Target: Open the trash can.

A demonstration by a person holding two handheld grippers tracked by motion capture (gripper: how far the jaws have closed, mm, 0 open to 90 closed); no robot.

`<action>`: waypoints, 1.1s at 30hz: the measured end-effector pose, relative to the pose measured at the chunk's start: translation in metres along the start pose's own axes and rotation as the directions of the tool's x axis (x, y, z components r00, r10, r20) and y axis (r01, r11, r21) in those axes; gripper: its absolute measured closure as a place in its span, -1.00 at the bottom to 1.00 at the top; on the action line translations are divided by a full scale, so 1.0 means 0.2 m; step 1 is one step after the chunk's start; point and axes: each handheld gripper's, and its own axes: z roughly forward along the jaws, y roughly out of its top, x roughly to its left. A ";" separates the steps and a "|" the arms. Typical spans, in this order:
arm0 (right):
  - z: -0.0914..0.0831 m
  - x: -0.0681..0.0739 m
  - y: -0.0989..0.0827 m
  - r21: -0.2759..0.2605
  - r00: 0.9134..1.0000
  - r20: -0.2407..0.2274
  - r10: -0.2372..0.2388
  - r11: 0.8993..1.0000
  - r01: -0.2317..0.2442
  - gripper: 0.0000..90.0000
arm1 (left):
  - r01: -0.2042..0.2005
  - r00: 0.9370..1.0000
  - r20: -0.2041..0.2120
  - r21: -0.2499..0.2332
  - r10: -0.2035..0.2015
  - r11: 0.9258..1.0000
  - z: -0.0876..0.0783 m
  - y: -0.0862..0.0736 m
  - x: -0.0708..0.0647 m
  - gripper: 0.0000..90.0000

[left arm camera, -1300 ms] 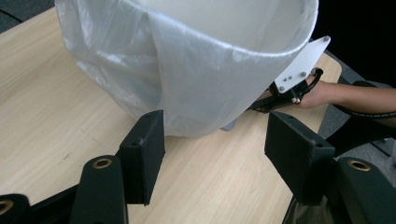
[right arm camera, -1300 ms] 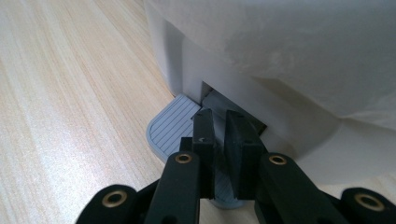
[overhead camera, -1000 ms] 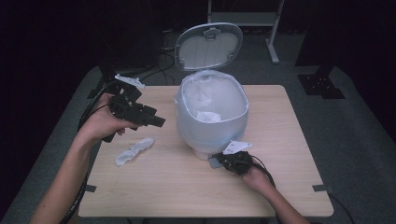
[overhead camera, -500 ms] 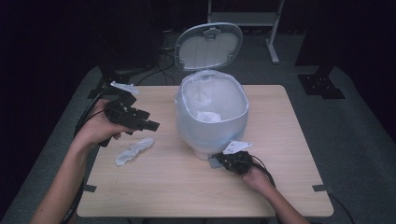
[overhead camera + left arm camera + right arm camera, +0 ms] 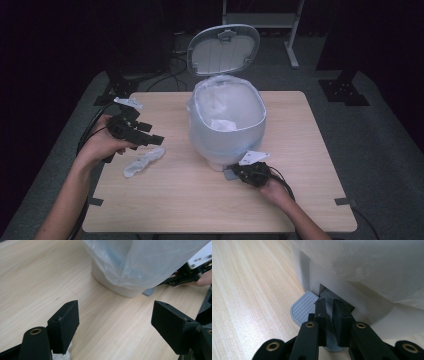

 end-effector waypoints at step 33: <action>0.00 0.01 0.00 0.002 1.000 0.012 -0.008 1.000 0.008 0.79 | 0.104 0.992 -0.083 0.053 -0.099 0.993 0.15 -0.30 0.19 -0.58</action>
